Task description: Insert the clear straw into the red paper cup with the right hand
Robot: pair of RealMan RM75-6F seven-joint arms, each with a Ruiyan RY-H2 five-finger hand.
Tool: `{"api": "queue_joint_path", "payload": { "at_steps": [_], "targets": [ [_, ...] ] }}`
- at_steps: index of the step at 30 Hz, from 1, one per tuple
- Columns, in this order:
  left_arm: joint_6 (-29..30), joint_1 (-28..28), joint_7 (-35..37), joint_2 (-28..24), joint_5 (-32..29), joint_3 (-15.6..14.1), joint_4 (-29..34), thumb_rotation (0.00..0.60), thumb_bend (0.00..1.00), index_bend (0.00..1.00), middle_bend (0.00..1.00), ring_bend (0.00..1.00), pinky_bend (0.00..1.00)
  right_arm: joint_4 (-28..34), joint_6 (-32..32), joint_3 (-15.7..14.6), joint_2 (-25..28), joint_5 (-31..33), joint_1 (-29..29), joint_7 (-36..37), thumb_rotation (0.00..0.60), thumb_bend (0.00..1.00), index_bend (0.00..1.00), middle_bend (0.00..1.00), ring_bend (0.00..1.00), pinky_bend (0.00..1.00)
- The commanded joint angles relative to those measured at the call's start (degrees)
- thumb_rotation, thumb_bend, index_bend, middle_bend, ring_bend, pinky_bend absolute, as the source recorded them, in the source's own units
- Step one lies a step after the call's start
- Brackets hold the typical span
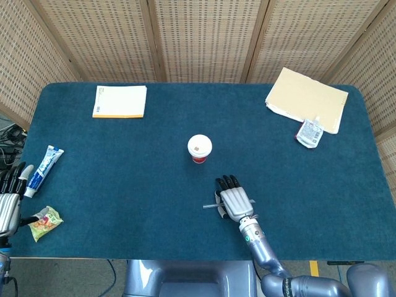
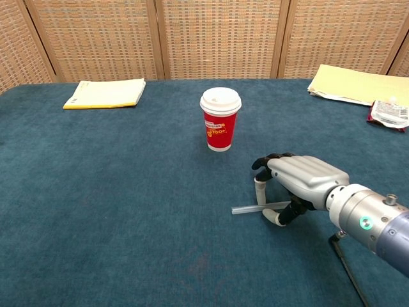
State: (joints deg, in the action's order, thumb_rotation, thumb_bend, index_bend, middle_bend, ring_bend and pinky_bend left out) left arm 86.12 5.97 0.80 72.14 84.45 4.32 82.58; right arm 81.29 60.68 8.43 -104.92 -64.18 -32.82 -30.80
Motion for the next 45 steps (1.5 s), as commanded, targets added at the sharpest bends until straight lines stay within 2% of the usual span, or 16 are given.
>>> {"api": "queue_joint_path", "payload": {
  "at_steps": [1,11,16,25,30,36,40,43,45],
  "targets": [
    [0.0,0.0,0.0,0.0,0.0,0.0,0.0,0.600,0.11,0.00,0.00,0.00,0.00,0.1,0.1,0.0,0.0,0.0,0.0,-0.1,0.600,0.61,0.57,0.20,0.00,0.00],
    [0.0,0.0,0.2,-0.1,0.0,-0.1,0.1,0.600,0.11,0.00,0.00,0.00,0.00,2.7,0.9,0.9,1.4,0.1,0.0,1.3,0.600,0.61,0.57,0.20,0.00,0.00],
    [-0.2,0.0,0.5,-0.2,-0.1,-0.1,0.0,0.600,0.11,0.00,0.00,0.00,0.00,6.0,1.1,3.4,3.0,2.0,0.7,5.8,0.600,0.61,0.57,0.20,0.00,0.00],
    [-0.9,0.2,1.3,-0.2,-0.7,0.0,-0.3,0.600,0.11,0.00,0.00,0.00,0.00,13.0,0.4,10.3,8.5,4.4,1.3,17.2,0.600,0.61,0.57,0.21,0.00,0.00],
    [-1.4,0.3,1.8,-0.1,-1.3,0.2,-0.6,0.600,0.11,0.00,0.00,0.00,0.00,15.7,-0.7,16.1,11.4,2.5,1.2,29.7,0.600,0.61,0.57,0.21,0.00,0.00],
    [-2.8,0.8,1.3,0.1,-1.7,0.1,-0.7,0.600,0.11,0.00,0.00,0.00,0.00,16.1,-2.4,22.3,12.7,-1.5,1.0,49.7,0.600,0.61,0.58,0.21,0.00,0.00],
    [-3.6,1.2,0.8,0.3,-2.1,0.2,-0.2,0.600,0.11,0.00,0.00,0.00,0.00,13.7,-3.2,24.8,12.6,-3.3,-0.2,58.6,0.600,0.61,0.58,0.21,0.00,0.00],
    [-4.4,1.6,0.6,0.2,-2.6,0.4,0.3,0.600,0.11,0.00,0.00,0.00,0.00,12.1,-3.5,26.2,12.4,-3.4,-1.3,61.9,0.600,0.61,0.59,0.22,0.00,0.00],
    [-5.4,2.3,-0.4,-0.1,-3.4,1.0,0.5,0.600,0.11,0.00,0.00,0.00,0.00,10.1,-3.8,28.3,12.0,-3.0,-3.1,64.3,0.600,0.61,0.59,0.22,0.00,0.00]
  ]
}}
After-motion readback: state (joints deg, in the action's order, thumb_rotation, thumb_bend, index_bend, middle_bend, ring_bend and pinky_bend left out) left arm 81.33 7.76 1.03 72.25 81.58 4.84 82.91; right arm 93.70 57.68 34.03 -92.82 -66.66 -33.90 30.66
